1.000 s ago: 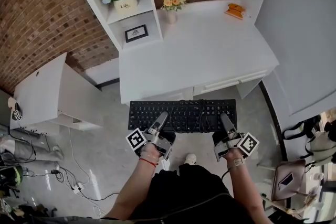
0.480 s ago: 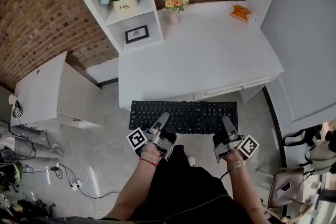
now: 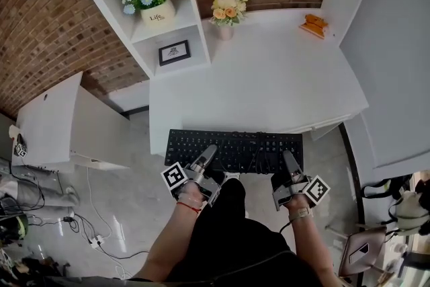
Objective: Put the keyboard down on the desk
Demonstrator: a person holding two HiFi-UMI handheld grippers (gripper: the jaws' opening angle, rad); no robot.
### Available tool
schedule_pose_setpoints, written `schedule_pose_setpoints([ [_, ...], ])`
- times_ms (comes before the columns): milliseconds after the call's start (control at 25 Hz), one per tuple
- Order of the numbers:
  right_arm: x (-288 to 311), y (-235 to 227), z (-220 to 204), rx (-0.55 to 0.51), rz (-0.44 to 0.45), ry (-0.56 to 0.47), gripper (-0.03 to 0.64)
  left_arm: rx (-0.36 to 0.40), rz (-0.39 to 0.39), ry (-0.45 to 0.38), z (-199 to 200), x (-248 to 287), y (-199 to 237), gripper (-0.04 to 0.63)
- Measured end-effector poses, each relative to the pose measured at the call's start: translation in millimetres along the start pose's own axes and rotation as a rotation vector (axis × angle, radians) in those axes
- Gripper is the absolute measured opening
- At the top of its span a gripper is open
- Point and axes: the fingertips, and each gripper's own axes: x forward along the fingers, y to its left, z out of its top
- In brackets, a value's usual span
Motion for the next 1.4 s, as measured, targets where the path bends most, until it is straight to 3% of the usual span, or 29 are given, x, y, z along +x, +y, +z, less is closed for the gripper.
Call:
schedule_pose_setpoints([
  [840, 133.6, -20.6, 49.5, 0.042, -0.076, -0.025, 0.077, -0.046, 0.037, 0.085, 82.9, 119.8, -4.7, 0.081],
  [1120, 168.0, -34.7, 57.7, 0.074, -0.125, -0.05, 0.077, -0.008, 0.057, 0.173, 102.2, 144.1, -3.1, 0.154],
  [1400, 203.8, -45.5, 60.8, 0.085, -0.158, -0.031, 0.077, -0.046, 0.103, 0.156, 128.4, 160.9, 7.0, 0.143],
])
